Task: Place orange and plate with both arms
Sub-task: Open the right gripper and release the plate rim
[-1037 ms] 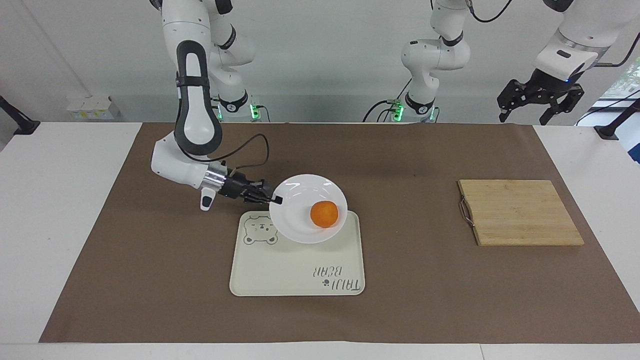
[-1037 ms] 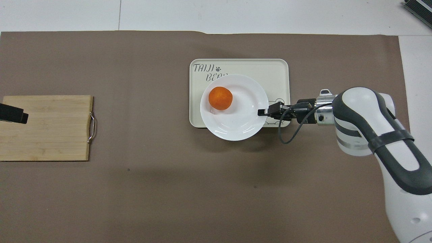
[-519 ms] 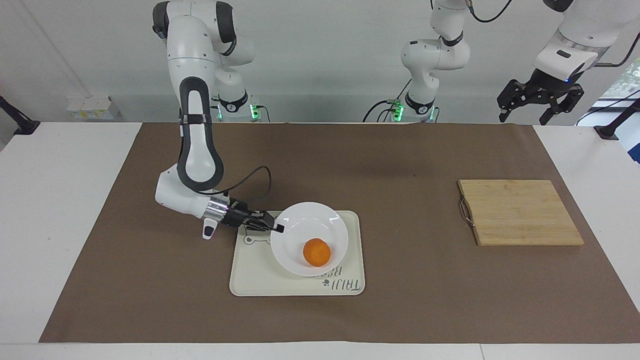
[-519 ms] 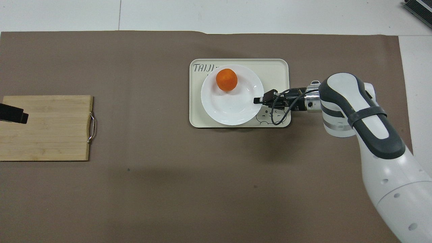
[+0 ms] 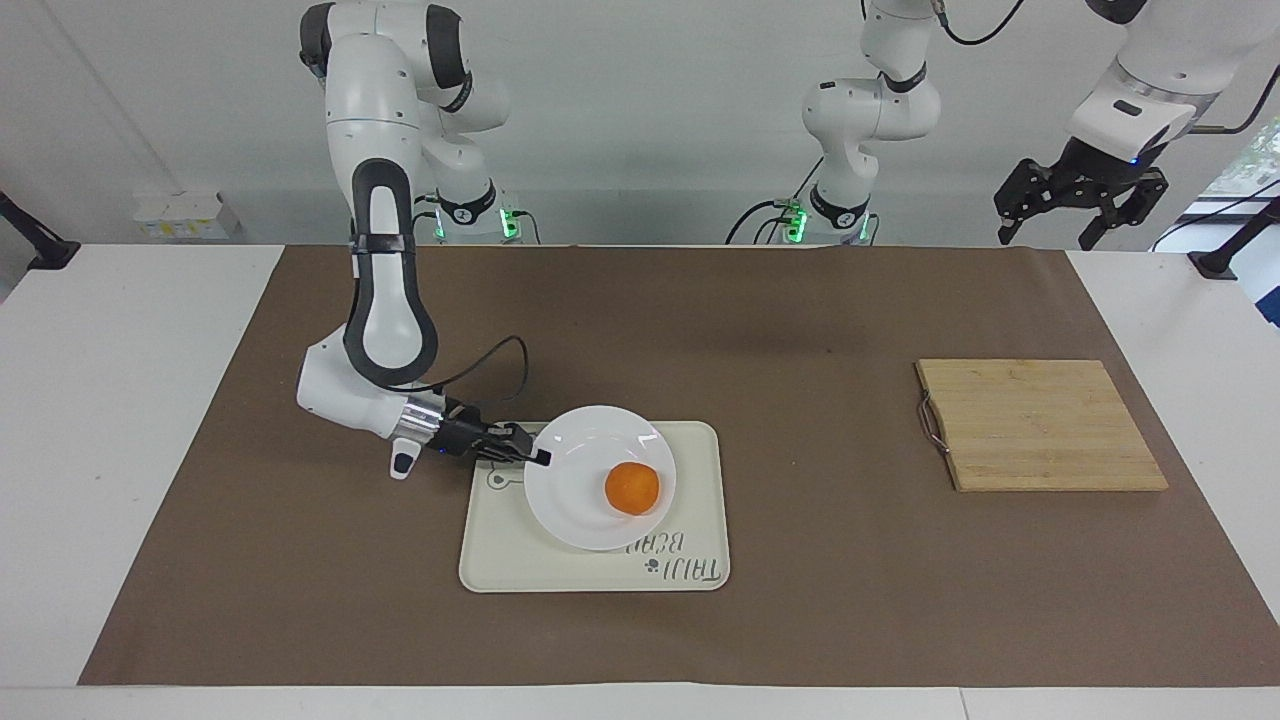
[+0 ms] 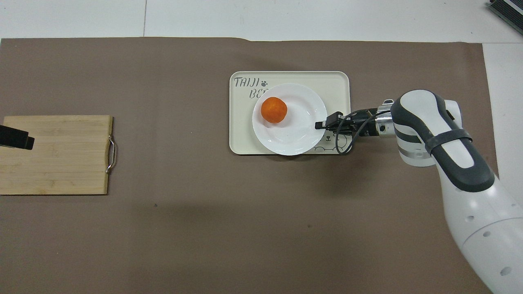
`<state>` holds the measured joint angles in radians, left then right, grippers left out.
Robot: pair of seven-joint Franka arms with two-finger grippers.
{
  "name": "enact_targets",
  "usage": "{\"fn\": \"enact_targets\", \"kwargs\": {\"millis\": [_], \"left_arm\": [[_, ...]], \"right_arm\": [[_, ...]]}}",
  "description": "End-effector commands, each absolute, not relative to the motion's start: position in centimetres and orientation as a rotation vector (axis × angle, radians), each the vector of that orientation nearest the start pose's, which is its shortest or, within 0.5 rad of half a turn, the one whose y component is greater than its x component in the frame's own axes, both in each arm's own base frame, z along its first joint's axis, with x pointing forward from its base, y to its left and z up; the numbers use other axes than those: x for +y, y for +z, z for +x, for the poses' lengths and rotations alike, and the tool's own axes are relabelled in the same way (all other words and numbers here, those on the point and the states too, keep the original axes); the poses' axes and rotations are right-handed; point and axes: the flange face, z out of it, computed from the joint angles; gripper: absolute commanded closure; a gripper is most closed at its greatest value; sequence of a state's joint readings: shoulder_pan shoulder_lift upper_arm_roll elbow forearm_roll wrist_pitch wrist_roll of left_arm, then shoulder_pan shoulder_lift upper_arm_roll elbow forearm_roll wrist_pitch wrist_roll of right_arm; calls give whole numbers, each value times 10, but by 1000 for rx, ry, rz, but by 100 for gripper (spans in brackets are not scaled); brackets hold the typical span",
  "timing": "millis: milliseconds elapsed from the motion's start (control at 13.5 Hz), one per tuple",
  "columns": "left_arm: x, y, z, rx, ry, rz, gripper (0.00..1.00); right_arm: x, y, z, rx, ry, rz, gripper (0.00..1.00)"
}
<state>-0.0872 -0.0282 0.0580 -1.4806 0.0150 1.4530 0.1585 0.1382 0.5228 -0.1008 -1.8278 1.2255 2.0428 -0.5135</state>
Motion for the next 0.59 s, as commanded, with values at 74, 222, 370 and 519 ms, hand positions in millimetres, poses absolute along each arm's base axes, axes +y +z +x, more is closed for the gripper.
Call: {"fn": "enact_targets", "kwargs": {"millis": [74,222,370,519], "left_arm": [[-10,678,531,287,-5,-3108,0],[-10,678,531,287,-10,-3108,0],[-10,678,531,287,-7,-3108,0],[-10,678,531,287,-7,-3108,0]], "right_arm": [[96,252,629,276,39,-2208,49],[96,257,633,290,29,-2222,0],[94,278,642,297,50,-2322,0],[89,315,651,278,50,-2459,0]]}}
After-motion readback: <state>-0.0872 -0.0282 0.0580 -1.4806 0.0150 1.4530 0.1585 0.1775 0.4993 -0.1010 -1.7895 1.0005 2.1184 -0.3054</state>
